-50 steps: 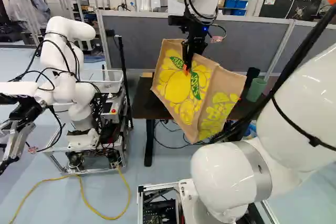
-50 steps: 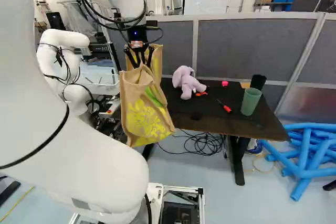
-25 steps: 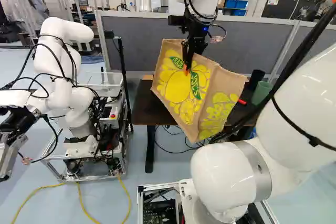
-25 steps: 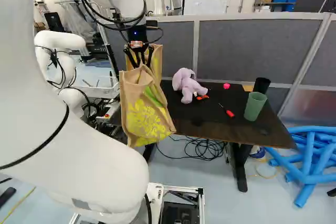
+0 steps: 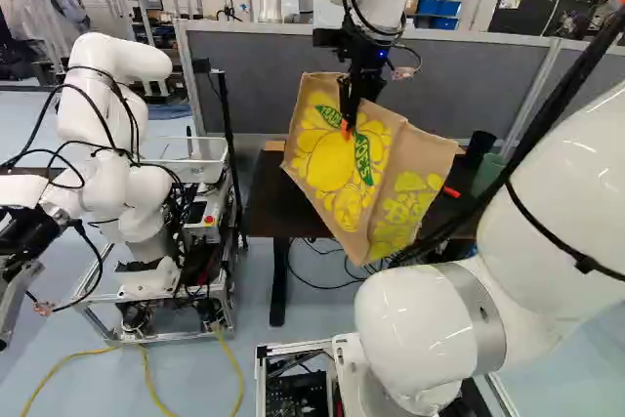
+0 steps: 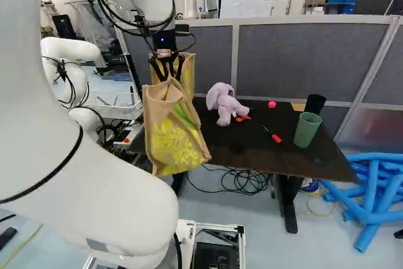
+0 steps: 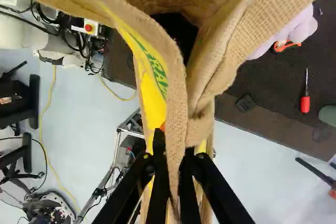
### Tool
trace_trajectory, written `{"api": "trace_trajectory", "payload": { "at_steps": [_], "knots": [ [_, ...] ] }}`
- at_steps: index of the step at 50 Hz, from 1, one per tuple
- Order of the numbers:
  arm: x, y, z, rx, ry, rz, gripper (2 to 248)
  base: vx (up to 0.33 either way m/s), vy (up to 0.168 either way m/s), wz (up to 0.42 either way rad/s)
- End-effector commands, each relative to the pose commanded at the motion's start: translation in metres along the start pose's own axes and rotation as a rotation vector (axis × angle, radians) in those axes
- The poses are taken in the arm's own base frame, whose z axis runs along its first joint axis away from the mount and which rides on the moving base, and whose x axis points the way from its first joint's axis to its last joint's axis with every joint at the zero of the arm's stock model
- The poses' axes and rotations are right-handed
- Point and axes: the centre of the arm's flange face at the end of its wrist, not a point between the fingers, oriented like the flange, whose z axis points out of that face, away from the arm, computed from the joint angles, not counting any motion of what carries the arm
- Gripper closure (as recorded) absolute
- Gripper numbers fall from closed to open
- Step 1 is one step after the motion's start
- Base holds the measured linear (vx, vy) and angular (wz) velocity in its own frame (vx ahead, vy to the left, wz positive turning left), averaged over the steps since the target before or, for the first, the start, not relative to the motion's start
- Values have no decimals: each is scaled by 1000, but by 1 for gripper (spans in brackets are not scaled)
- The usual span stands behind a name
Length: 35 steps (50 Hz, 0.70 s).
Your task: Pick up the bag on the ground and place it on the table
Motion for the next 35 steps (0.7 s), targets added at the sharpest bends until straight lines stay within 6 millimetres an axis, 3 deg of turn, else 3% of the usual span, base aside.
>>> {"api": "trace_trajectory", "payload": {
  "at_steps": [35],
  "knots": [
    [36,5,3,0,2,-9,229,0,0,0]
  ]
}}
